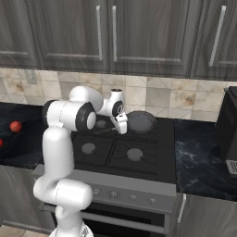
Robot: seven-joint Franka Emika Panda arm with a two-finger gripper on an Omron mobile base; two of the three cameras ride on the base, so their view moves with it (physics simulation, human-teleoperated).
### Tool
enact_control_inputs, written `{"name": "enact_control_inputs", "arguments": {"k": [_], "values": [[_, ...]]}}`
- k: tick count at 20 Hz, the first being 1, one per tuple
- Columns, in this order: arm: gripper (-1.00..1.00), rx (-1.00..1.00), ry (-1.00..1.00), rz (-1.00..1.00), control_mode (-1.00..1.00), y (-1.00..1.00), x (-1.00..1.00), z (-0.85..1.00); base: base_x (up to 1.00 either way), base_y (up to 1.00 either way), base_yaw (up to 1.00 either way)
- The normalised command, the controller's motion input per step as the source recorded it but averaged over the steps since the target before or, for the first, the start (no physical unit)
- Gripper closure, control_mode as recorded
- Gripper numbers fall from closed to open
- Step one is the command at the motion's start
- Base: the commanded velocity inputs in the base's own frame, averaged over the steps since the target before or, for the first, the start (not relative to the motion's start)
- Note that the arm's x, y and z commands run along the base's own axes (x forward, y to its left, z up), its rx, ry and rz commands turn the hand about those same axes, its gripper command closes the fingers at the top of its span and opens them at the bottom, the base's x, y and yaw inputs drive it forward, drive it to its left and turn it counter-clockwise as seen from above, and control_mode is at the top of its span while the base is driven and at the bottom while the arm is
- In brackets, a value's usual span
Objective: Place the pan on the rear right burner on the stove. Then place the tomato and the onion in the pan and turn on the rear right burner.
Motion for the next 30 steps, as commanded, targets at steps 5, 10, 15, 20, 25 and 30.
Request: {"name": "enact_control_inputs", "arguments": {"k": [5,10,15,20,25,30], "values": [[1.0,0.0,0.01,0.0,-1.0,-0.01,0.23,-0.14,0.0,0.0,0.0],[1.0,0.0,0.0,0.0,-1.0,-0.01,0.22,-0.15,0.0,0.0,0.0],[1.0,0.0,0.0,0.0,-1.0,-0.02,0.21,-0.14,0.0,0.0,0.0],[1.0,0.0,0.0,0.0,-1.0,-0.01,0.16,-0.14,0.0,0.0,0.0],[1.0,0.0,0.02,0.0,-1.0,0.0,0.01,-0.2,0.0,0.0,0.0],[-1.0,0.0,0.01,0.0,-1.0,0.0,0.0,-0.13,0.0,0.0,0.0]]}}
